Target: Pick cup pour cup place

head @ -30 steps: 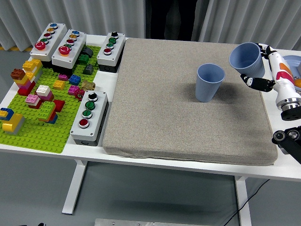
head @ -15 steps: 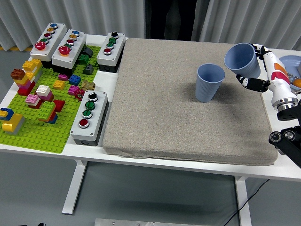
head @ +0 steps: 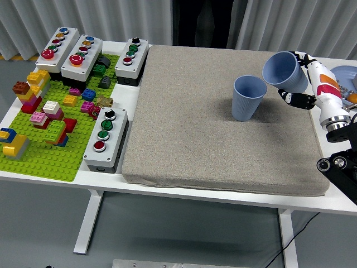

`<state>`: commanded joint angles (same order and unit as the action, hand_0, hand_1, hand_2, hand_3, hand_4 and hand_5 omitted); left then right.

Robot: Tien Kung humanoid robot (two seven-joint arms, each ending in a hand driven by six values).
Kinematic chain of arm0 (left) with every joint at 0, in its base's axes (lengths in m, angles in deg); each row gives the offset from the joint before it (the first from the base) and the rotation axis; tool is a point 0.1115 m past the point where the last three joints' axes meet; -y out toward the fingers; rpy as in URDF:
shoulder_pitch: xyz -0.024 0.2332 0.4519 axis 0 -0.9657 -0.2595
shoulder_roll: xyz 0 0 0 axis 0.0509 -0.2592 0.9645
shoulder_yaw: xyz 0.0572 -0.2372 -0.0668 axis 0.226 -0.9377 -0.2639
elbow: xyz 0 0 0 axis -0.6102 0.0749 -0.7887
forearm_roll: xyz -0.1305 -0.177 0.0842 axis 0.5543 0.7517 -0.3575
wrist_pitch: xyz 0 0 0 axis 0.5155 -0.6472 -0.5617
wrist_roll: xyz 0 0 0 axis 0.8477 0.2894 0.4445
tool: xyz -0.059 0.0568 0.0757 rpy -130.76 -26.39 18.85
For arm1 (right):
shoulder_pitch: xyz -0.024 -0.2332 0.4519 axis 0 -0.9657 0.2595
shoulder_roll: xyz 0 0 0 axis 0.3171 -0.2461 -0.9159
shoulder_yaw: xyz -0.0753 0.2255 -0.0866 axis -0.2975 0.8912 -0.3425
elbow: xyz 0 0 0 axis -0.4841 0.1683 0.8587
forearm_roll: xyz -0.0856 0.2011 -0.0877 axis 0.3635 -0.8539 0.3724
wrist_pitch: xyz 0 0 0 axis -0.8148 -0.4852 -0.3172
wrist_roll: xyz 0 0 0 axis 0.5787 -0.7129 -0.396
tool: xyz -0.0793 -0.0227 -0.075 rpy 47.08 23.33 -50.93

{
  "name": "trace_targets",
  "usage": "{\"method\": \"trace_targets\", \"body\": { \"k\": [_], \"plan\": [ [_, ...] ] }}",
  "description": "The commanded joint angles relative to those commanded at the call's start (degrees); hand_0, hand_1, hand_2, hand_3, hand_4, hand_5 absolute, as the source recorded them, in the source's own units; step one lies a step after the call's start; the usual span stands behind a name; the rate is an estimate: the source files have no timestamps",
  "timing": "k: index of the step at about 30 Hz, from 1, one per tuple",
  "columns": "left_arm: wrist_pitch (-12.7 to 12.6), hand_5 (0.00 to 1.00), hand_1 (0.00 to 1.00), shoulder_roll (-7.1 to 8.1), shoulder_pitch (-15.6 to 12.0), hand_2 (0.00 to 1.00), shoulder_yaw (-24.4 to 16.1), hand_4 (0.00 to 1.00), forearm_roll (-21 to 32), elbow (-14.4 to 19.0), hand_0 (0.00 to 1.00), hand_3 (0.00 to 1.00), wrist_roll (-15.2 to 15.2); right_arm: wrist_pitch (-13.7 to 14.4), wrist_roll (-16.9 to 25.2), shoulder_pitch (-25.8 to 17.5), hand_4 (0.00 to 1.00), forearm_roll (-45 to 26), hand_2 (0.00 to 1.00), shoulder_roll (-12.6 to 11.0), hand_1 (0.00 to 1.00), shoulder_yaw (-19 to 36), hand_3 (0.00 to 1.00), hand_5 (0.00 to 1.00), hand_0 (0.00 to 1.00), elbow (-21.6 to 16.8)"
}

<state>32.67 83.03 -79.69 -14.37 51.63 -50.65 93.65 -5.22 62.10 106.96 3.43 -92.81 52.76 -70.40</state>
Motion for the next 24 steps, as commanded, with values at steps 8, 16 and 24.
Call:
{"method": "trace_targets", "body": {
  "k": [8,16,24],
  "plan": [
    [-0.01,0.946,0.801,0.05,0.00,0.845,0.18,0.515,0.20,0.00,0.761,0.750,-0.08,0.00,-0.83,0.53,0.753,2.64,0.619,0.10,0.713,-0.08,0.667,0.118,0.790,0.20],
    [-0.02,0.946,0.801,0.05,0.12,0.846,-0.02,0.515,0.06,0.00,0.761,0.750,-0.07,0.00,-2.16,0.83,0.751,6.14,0.619,0.29,0.714,-0.28,0.666,0.123,0.788,-0.09],
    [-0.03,0.946,0.801,0.04,0.18,0.846,-0.14,0.515,0.03,0.00,0.761,0.750,-0.06,0.00,-3.67,1.01,0.750,8.54,0.619,0.82,0.714,-0.91,0.663,0.123,0.788,-0.58]
  ]
}}
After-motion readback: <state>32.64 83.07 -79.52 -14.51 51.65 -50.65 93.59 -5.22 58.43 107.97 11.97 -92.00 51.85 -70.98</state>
